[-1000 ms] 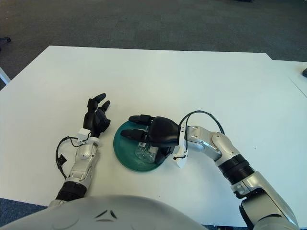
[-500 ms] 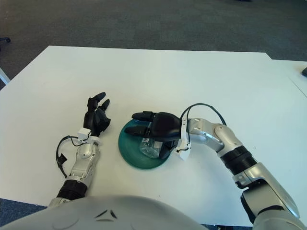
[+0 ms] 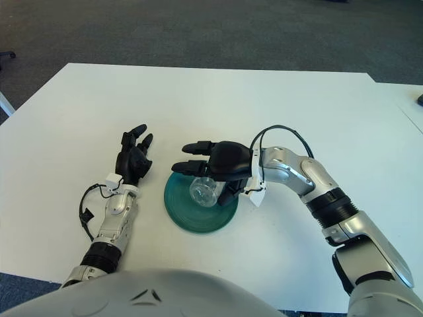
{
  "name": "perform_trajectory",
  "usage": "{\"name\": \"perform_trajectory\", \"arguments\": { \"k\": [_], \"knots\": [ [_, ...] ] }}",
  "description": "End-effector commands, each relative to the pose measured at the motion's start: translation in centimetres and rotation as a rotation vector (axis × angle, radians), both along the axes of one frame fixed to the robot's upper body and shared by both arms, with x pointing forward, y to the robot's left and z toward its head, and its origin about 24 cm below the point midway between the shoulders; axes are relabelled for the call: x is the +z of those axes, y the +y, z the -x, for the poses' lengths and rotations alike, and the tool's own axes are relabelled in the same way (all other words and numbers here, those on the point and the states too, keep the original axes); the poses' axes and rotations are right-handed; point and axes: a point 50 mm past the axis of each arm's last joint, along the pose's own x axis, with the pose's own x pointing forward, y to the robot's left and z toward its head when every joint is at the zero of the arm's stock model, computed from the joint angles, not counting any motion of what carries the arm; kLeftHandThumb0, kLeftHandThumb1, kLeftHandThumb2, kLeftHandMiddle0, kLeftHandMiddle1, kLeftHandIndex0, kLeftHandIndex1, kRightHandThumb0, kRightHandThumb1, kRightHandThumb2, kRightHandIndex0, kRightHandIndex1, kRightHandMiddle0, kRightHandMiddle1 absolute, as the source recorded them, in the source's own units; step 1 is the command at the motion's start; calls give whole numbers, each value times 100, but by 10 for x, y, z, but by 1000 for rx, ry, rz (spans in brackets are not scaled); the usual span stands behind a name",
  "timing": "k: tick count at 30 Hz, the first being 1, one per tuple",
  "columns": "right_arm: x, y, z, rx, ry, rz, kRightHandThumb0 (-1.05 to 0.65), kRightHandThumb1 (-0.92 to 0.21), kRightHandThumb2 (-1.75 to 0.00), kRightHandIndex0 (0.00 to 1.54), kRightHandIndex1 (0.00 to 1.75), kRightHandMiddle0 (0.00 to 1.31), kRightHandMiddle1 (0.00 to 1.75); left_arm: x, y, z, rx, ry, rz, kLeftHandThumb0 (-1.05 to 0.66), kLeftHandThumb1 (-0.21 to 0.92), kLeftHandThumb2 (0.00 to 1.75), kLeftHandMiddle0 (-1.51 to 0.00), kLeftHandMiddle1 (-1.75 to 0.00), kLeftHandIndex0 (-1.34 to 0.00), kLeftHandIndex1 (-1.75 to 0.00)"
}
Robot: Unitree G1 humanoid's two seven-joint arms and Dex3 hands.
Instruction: Put the bottle into the plate.
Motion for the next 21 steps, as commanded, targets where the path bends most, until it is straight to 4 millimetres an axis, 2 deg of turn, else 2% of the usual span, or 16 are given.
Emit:
{"name": "perform_trajectory", "arguments": {
  "k": [1,21],
  "knots": [
    [6,-3,-2,-2,-7,0,-105,-92,-109,0,0,1,1,-25,-18,18,4,134,86,-80,92,109,-39,-22,0,-98],
    [7,-4,-4,6,-5,35,-105,-92,-108,2,1,2,2,-26,-20,17,18,137,86,-78,92,108,-39,-22,0,-105]
  ]
}}
